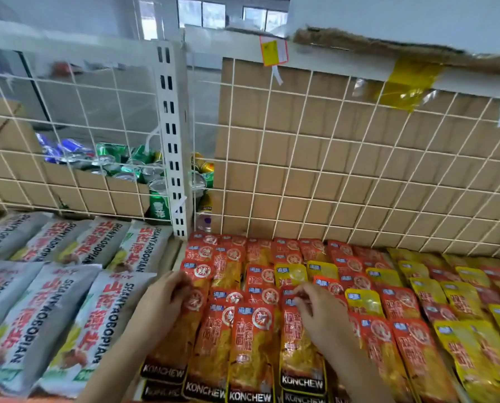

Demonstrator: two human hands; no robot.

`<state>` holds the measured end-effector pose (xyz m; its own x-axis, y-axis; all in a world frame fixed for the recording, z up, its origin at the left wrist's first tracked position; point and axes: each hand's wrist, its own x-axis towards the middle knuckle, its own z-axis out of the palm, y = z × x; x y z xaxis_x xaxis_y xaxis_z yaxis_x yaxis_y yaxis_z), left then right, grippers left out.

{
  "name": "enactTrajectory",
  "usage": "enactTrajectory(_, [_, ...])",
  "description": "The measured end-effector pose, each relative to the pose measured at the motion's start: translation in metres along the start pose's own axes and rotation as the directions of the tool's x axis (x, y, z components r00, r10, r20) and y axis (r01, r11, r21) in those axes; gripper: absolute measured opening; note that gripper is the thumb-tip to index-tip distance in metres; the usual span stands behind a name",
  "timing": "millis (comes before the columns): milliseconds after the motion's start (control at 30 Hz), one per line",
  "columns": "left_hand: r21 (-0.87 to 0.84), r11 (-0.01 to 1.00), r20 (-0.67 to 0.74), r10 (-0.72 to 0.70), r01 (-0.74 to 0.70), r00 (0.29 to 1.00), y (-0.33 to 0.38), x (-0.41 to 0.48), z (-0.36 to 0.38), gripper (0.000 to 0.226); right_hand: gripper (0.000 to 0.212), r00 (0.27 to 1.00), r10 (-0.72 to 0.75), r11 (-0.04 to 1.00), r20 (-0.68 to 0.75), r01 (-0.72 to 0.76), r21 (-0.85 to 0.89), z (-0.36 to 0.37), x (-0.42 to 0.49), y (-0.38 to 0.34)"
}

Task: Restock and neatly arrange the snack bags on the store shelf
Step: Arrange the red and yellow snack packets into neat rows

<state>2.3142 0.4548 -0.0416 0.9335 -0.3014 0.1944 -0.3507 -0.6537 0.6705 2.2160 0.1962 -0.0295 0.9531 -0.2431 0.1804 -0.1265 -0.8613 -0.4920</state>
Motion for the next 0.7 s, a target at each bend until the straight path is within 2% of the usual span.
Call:
enactTrajectory(233, [0.036,0.999,-0.103,-0.027,0.03,0.994,-0.007,-0.012,0.009,0.009,0.013,0.998,-0.041,0.997,-0.049,0.038,-0.069,0.016,-0.005,0.003])
enactTrajectory(333, [0.038,0.996,-0.13,-0.069,0.075,0.989,-0.005,-0.017,0.013,0.004,0.012,0.991,-0.049,0.997,-0.125,0.041,-0.065,0.021,-0.01,0.004])
enactTrajectory(533, [0.037,0.996,-0.133,-0.08,0.085,0.988,0.003,-0.024,0.016,0.007,0.022,0.967,-0.085,0.994,-0.241,0.065,-0.09,0.017,-0.019,0.015])
enactTrajectory(700, [0.049,0.994,-0.152,-0.087,0.095,0.984,0.01,-0.026,0.015,0.015,0.02,0.972,-0.079,0.995,-0.219,0.064,-0.078,0.011,-0.021,0.022])
